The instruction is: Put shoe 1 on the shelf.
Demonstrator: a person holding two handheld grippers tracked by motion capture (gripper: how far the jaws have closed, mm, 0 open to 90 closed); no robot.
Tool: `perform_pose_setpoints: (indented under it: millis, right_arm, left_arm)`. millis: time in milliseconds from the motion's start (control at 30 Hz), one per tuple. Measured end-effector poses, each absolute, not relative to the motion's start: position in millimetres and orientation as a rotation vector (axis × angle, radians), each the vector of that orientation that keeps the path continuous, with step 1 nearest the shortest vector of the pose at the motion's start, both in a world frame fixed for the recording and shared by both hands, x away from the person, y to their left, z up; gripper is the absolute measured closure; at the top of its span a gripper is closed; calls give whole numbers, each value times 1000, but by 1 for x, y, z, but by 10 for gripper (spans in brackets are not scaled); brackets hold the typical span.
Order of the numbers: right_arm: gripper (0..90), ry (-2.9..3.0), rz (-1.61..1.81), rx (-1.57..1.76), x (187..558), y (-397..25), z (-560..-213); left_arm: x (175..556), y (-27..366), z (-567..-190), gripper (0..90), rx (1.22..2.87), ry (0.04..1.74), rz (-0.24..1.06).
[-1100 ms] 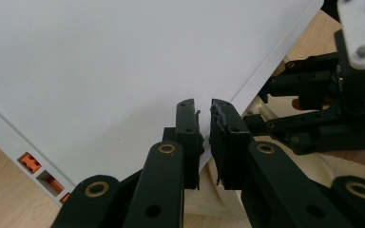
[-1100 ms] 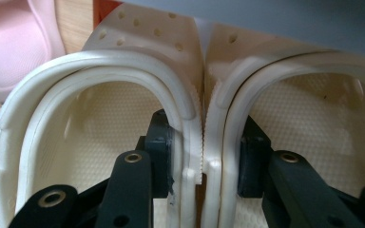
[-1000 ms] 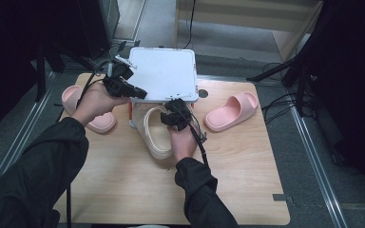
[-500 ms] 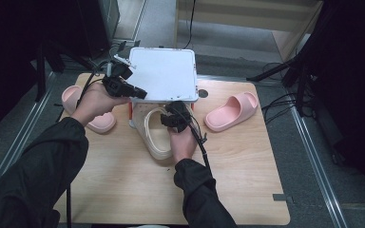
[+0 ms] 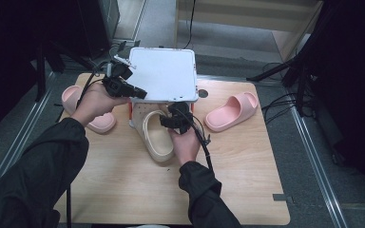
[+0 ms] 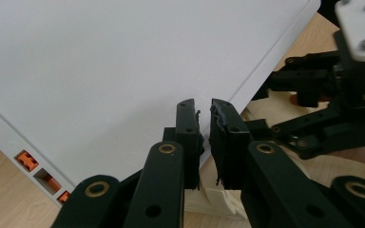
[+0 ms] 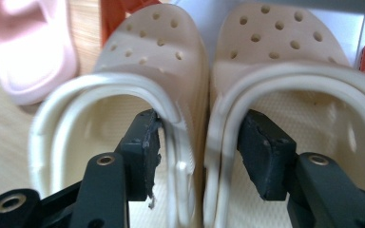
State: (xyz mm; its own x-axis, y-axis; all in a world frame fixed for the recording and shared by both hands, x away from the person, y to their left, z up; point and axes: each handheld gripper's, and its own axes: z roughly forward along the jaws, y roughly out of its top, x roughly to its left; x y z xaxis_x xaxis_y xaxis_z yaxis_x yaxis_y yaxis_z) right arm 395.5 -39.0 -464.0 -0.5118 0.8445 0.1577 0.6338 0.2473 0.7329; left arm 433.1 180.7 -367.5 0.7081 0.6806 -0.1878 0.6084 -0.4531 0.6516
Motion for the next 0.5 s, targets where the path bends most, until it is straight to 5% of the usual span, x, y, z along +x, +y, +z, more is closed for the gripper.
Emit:
perform_pose_setpoints:
  millis: [200, 500]
  right_arm:
    - [536, 2260, 1188, 1366, 375, -59, -456]
    - [797, 2355, 1237, 1234, 330, -74, -454]
  left_arm:
    - [433, 181, -367, 813, 2196, 977, 130]
    - [434, 180, -367, 814, 2199, 982, 123]
